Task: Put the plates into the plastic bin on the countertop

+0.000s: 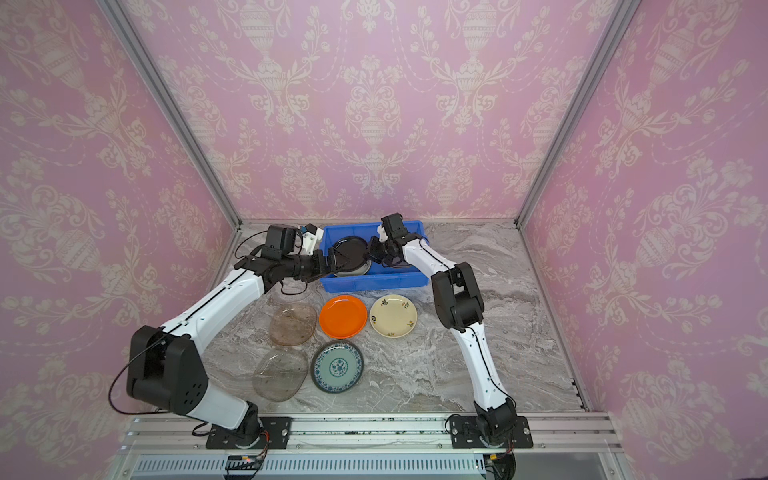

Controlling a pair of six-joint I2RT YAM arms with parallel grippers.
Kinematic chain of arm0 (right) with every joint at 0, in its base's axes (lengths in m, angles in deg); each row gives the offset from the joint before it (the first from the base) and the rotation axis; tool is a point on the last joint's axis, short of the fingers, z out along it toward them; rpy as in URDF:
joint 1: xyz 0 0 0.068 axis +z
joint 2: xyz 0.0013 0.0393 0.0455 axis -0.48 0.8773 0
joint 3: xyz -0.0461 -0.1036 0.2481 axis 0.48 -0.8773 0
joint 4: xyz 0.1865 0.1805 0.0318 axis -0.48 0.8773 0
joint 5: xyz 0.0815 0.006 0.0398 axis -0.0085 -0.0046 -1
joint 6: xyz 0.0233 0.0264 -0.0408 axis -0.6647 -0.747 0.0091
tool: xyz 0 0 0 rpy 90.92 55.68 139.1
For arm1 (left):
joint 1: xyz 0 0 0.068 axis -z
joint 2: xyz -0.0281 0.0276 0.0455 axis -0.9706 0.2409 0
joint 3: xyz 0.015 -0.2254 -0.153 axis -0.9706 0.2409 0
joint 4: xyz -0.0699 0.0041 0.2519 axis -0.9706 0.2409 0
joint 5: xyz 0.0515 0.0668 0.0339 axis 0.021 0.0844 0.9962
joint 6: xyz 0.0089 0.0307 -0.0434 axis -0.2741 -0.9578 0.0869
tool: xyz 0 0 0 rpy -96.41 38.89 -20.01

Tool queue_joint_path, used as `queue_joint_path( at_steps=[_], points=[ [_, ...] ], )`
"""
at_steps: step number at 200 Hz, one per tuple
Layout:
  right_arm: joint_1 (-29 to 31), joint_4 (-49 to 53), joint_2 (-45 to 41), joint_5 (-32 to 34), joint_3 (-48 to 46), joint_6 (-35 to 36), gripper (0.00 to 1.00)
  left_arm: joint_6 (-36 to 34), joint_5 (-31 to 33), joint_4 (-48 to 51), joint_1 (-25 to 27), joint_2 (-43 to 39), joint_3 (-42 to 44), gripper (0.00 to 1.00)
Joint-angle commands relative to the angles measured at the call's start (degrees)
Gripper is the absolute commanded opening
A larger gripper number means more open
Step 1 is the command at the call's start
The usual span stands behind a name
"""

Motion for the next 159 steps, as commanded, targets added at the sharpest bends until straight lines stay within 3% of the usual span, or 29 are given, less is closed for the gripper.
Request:
queue_joint_path(
  at_steps=[1,39,71,98,159],
  points=[
    [0.0,3.09,1.67,0.1,3.33,-0.47,0.0,0.56,-1.67,-0.74,-0.01,-1.43,0.67,0.99],
    [0.77,6.98,3.35,1.66,7.02,1.37,0.01,0.66,-2.9,-0.03,-0.1,-0.14,-0.36,0.99],
    [1.54,10.11,3.28,4.0,8.51,3.19,0.26,0.81,-2.55,-0.42,-0.03,-1.28,-0.23,0.99],
    [1.77,11.48,1.38,7.58,7.7,5.03,0.4,0.94,-3.07,-0.23,-0.04,-1.9,-0.55,0.99],
    [1.76,14.8,-5.4,14.75,6.9,9.24,0.52,-1.22,-1.33,1.06,-0.04,-2.35,-1.49,0.99]
  ],
)
